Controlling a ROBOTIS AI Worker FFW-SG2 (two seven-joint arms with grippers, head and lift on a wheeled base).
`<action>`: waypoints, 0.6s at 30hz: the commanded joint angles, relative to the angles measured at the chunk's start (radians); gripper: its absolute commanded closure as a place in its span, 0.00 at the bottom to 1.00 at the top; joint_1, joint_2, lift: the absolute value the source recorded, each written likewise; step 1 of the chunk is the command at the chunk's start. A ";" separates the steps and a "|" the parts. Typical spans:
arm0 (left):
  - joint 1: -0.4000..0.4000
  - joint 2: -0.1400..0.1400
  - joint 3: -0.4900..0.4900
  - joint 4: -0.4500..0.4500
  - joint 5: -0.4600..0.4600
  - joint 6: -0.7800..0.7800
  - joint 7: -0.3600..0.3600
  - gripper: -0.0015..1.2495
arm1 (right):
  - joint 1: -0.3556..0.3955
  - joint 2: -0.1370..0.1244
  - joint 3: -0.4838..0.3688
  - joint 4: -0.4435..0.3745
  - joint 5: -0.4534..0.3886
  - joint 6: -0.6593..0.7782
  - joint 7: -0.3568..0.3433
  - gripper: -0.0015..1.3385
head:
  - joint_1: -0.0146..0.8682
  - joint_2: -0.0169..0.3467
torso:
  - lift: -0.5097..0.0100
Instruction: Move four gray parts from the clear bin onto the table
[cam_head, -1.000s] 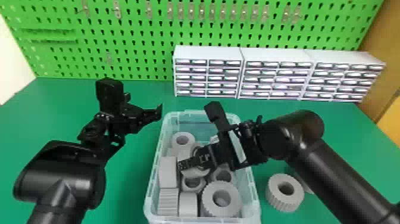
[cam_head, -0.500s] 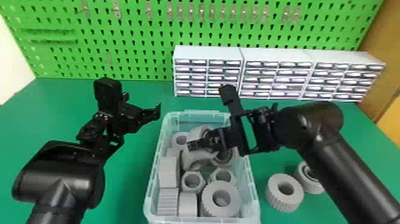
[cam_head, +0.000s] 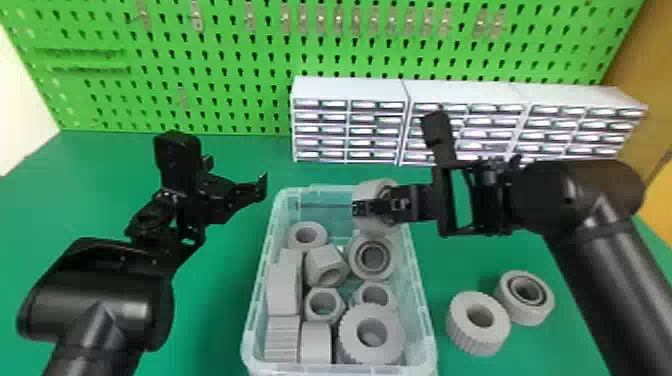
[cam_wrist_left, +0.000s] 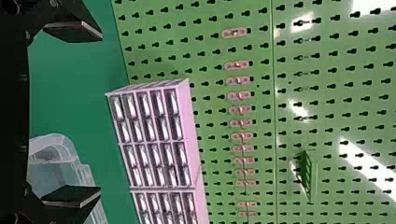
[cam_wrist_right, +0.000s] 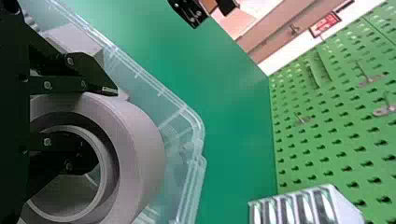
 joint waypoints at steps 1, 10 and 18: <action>0.000 0.000 0.002 0.000 0.000 0.000 0.000 0.10 | 0.013 -0.006 -0.058 -0.031 0.029 0.018 0.000 0.90 | 0.79 0.12 | 0.89; 0.002 0.002 0.002 0.000 0.002 0.000 -0.001 0.10 | 0.029 -0.033 -0.141 -0.059 0.097 0.058 0.000 0.90 | 0.79 0.12 | 0.89; -0.002 0.002 -0.004 0.000 0.003 0.000 -0.001 0.10 | 0.033 -0.049 -0.170 -0.074 0.299 0.110 0.000 0.90 | 0.79 0.12 | 0.89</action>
